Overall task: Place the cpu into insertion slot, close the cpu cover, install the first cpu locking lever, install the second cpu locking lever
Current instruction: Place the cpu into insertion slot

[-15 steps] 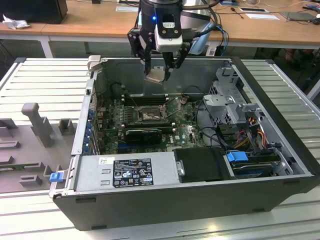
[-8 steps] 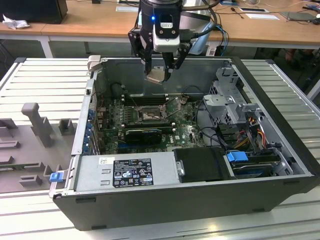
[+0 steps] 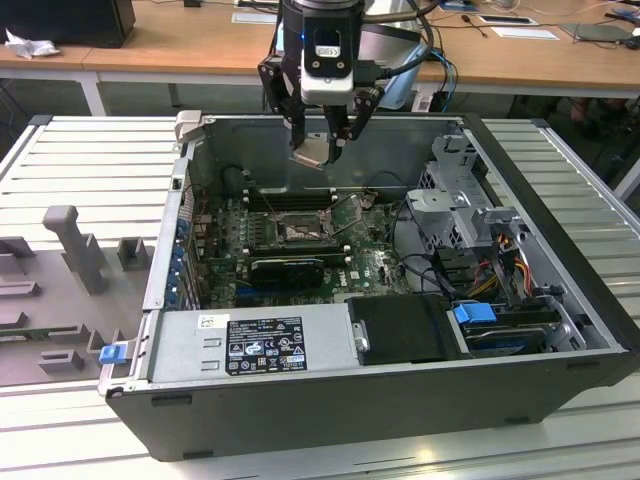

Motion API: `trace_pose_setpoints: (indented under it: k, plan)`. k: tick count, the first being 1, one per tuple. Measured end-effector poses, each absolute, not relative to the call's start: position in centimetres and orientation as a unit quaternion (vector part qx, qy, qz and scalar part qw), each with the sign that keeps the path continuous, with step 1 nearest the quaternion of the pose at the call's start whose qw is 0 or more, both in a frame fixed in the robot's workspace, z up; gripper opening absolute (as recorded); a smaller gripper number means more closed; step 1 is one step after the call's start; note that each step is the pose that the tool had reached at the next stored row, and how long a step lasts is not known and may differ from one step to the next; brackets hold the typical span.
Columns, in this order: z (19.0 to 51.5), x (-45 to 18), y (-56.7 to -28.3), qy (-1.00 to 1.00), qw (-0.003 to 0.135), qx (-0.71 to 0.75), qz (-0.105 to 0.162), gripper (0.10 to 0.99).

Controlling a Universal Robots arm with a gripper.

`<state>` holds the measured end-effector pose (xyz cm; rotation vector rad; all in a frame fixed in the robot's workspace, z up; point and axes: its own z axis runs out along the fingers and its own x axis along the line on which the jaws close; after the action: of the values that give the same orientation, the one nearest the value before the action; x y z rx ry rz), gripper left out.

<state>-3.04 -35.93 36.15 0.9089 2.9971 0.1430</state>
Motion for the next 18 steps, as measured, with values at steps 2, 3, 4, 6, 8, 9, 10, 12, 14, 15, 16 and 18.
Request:
trace_pose_setpoints:
  k: [2, 3, 4, 6, 8, 9, 10, 12, 14, 15, 16, 18]
  plan:
    - [36.08, -3.04, -35.94, 0.956, 0.003, 0.291, 0.046, 0.529]
    - [36.01, -3.03, -35.93, 0.956, 0.003, 0.291, 0.046, 0.529]
    - [35.96, -3.03, -35.94, 0.956, 0.003, 0.291, 0.045, 0.529]
    - [35.91, -3.03, -35.94, 0.956, 0.003, 0.291, 0.045, 0.529]
    - [35.88, -3.03, -35.94, 0.955, 0.003, 0.292, 0.045, 0.529]
    - [35.87, -3.03, -35.93, 0.955, 0.003, 0.293, 0.045, 0.529]
    - [35.87, -3.02, -35.94, 0.954, 0.003, 0.295, 0.045, 0.529]
    - [35.86, -3.03, -35.94, 0.953, 0.003, 0.300, 0.045, 0.529]
    - [35.85, -3.03, -35.94, 0.951, 0.003, 0.307, 0.045, 0.529]
    - [35.85, -3.03, -35.94, 0.950, 0.004, 0.310, 0.045, 0.529]
    - [35.84, -3.03, -35.94, 0.949, 0.004, 0.312, 0.045, 0.529]
    - [35.84, -3.03, -35.94, 0.948, 0.004, 0.316, 0.045, 0.529]
